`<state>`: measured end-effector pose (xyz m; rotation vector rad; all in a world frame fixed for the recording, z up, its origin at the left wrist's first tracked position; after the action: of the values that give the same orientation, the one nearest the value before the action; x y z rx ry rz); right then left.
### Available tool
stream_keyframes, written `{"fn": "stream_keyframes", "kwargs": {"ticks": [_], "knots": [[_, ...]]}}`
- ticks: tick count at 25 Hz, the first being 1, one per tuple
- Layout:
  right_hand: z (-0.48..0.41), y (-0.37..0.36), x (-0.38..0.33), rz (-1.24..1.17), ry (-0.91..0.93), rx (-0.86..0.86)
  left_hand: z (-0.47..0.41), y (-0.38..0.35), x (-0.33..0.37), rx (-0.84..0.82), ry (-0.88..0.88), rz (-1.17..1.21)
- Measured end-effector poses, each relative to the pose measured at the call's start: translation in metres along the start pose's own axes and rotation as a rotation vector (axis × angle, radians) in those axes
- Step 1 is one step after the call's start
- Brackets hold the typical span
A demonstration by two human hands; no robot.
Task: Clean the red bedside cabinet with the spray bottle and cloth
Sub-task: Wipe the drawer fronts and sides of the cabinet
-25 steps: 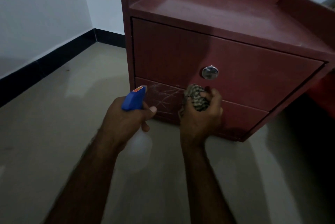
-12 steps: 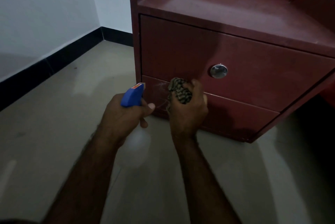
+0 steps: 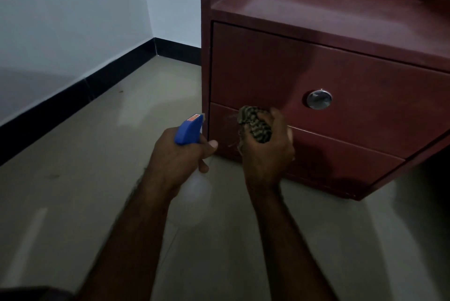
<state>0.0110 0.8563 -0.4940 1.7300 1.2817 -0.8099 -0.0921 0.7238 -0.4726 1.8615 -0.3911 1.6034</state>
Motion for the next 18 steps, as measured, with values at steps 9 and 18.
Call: {"fn": "stream_keyframes", "kwargs": {"ticks": [9, 18], "knots": [[0.005, -0.021, -0.002, 0.007, 0.076, -0.138, -0.002, -0.001, -0.002, -0.002, 0.006, 0.014], [0.009, -0.045, -0.013, 0.016, 0.101, -0.341, -0.006, 0.011, -0.008, 0.045, 0.019, -0.020]]}}
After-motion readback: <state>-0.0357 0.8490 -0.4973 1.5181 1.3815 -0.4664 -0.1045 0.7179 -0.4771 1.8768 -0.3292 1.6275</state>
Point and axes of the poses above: each hand's wrist, its own z-axis away from the middle knuckle, its own y-axis out of the back of the hand, x = y × z, the point moved 2 cm from there along -z, towards the middle knuckle, and after that the axes turned 8 degrees about -y, right-handed, at the moved point
